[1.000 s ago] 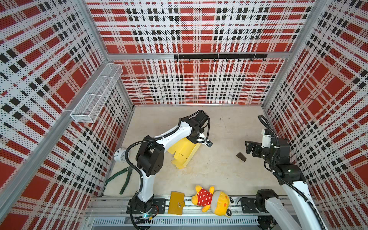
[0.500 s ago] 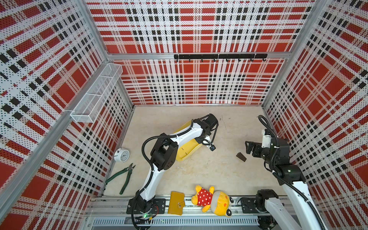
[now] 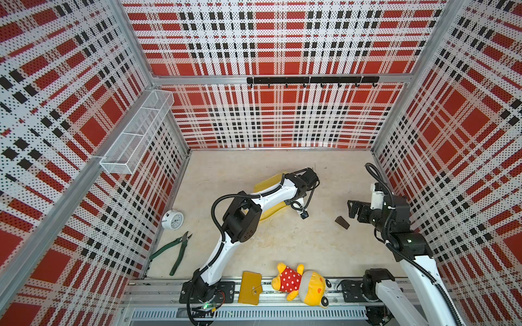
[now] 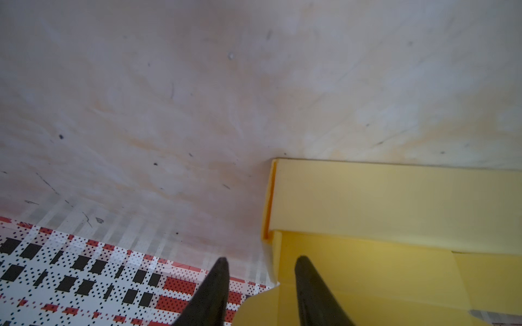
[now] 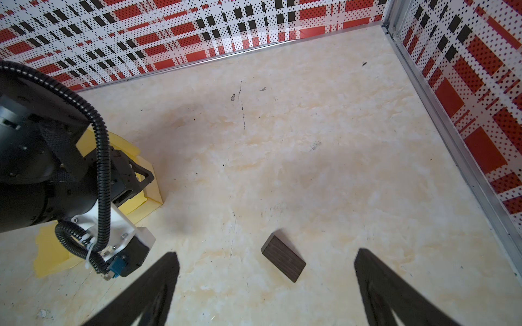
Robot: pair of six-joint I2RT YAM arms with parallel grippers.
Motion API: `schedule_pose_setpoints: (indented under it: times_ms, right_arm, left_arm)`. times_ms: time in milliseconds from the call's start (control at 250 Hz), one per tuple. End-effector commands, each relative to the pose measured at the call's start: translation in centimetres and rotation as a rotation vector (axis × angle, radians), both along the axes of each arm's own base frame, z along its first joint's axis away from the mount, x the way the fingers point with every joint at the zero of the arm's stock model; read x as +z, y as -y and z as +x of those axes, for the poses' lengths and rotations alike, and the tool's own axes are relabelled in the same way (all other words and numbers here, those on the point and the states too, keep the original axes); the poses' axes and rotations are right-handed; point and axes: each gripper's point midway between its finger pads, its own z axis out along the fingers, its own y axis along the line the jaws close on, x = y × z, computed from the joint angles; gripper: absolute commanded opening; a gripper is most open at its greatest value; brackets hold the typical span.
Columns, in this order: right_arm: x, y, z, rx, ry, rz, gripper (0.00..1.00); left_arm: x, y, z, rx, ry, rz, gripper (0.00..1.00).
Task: Fold the paper box
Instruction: 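Set the yellow box down, open the left gripper and withdraw it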
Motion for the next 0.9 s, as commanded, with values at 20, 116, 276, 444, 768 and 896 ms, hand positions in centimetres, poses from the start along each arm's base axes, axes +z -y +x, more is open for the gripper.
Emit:
schedule_pose_setpoints:
  times_ms: [20, 116, 276, 444, 768, 896]
  right_arm:
    - [0.4, 0.6, 0.2, -0.023, 0.026, -0.02, 1.0]
    - [0.5, 2.8, -0.2, -0.154, 0.022, -0.051, 1.0]
    - [1.2, 5.6, -1.4, -0.34, 0.061, -0.052, 1.0]
    - [0.9, 6.4, -1.4, -0.392, 0.053, -0.061, 1.0]
    - [-1.1, 5.8, 1.0, -0.413, -0.063, -0.013, 1.0]
    - [-1.2, 5.6, 1.8, -0.421, -0.05, 0.022, 1.0]
  left_arm:
    - [3.8, 0.8, -1.5, -0.23, 0.011, 0.067, 0.47]
    - [5.6, 1.3, -1.8, -0.208, 0.031, 0.014, 0.5]
    - [8.8, 2.1, -1.2, -0.115, 0.102, -0.119, 0.68]
    - [12.2, 2.5, 1.3, 0.098, 0.286, -0.292, 0.72]
    - [19.0, 0.2, 1.8, 0.468, 0.324, -0.582, 0.81]
    - [23.3, -0.4, 2.8, 0.613, 0.338, -0.813, 0.84]
